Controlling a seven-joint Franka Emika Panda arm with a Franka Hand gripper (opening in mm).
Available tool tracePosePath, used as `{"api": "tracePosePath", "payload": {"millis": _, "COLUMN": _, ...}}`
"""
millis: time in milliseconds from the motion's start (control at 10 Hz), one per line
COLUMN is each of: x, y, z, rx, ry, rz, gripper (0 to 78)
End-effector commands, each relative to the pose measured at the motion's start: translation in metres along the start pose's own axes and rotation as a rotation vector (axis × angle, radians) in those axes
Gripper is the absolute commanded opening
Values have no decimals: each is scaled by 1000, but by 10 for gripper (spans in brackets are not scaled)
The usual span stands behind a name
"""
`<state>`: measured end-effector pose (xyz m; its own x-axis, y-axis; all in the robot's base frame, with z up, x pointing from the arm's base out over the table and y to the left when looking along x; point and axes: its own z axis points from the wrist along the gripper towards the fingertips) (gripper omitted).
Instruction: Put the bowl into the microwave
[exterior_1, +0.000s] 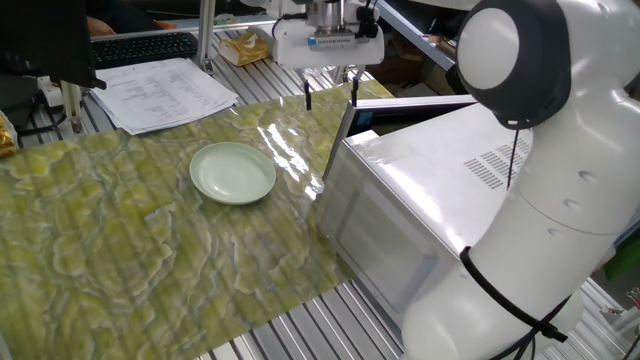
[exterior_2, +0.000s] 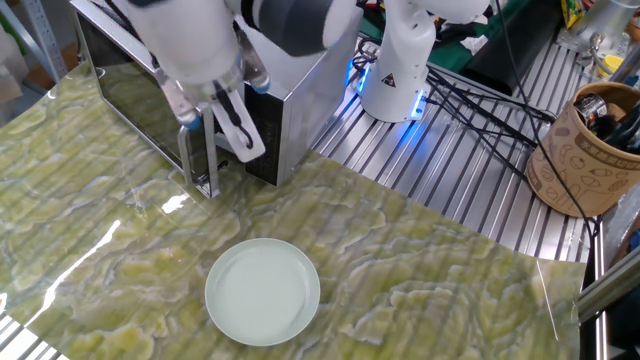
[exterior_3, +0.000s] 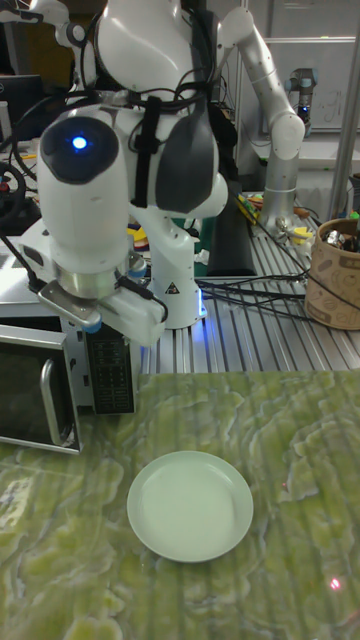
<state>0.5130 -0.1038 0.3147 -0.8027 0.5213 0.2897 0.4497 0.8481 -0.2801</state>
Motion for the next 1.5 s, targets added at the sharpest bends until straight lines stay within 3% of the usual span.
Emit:
{"api": "tracePosePath", "payload": {"millis": 100, "x": -7, "y": 1, "z": 5, "rx": 55, "ry": 35, "rz": 5, "gripper": 774}}
{"api": "tracePosePath", "payload": {"millis": 700, "x": -28, "y": -5, "z": 20, "rx": 76, "ry": 12, "rz": -14, "gripper": 774}}
{"api": "tracePosePath", "payload": {"millis": 1000, "x": -31, "y": -5, "z": 18, "rx": 55, "ry": -34, "rz": -13, "gripper": 774}}
{"api": "tracePosePath", "payload": {"millis": 1500, "x": -53, "y": -9, "z": 3, "rx": 28, "ry": -111, "rz": -37, "gripper": 774}}
